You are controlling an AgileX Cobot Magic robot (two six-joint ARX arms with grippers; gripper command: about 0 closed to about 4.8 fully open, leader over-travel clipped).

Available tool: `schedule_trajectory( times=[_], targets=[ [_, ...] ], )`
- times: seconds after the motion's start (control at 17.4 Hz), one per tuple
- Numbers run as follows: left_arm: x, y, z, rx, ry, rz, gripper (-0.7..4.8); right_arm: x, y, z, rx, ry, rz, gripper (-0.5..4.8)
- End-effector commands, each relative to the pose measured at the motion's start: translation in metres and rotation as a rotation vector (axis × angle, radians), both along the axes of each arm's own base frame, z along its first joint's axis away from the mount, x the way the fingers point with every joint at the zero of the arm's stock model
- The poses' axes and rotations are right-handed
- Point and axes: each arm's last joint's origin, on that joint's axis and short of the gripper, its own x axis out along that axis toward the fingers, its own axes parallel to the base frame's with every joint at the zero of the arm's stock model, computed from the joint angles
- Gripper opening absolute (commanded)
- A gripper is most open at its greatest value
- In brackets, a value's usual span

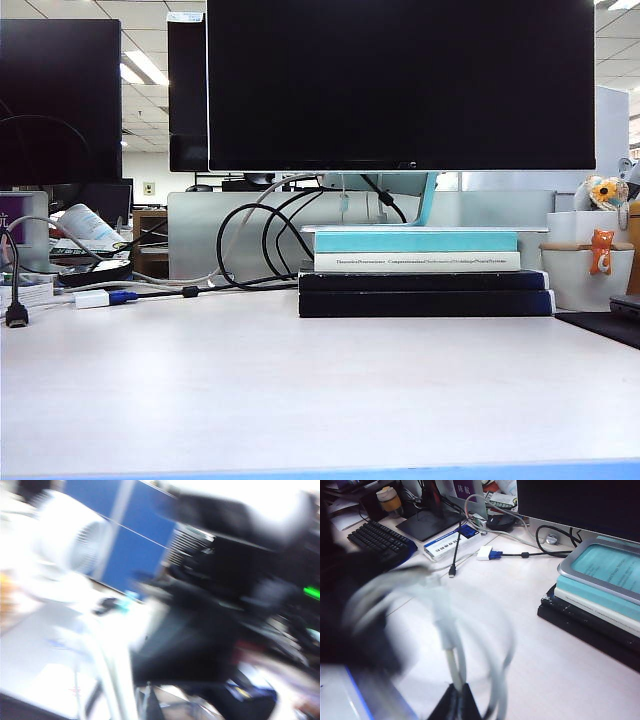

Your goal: Unfold the white charging cable into a straight cable.

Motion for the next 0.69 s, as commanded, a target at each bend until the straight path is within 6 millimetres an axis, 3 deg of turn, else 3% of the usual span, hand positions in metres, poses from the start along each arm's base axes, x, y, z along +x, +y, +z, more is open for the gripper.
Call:
schedule_trajectory(
  times=[0.06,0.29,0.63,0.69],
  targets=[
    [0.013,0.01,0.004,-0.011,-0.007,0.066,-0.06,-0.014,-0.003,0.001,0.008,-0.01,0.018,-0.06],
    [0.021,0.014,0.004,-0.01,-0.007,0.113,-0.06,-0.019,-0.004,0.001,0.008,-0.003,0.023,-0.06],
    [0.029,0.008,-0.016,0.109,0.014,0.191,-0.06,-0.022,-0.004,0.003,0.033,-0.007,0.04,-0.06],
    [0.041,0.017,-0.021,0.172,0.005,0.343,4.79,-0.023,-0.004,0.003,0.037,-0.013,0.043,-0.06]
  ],
)
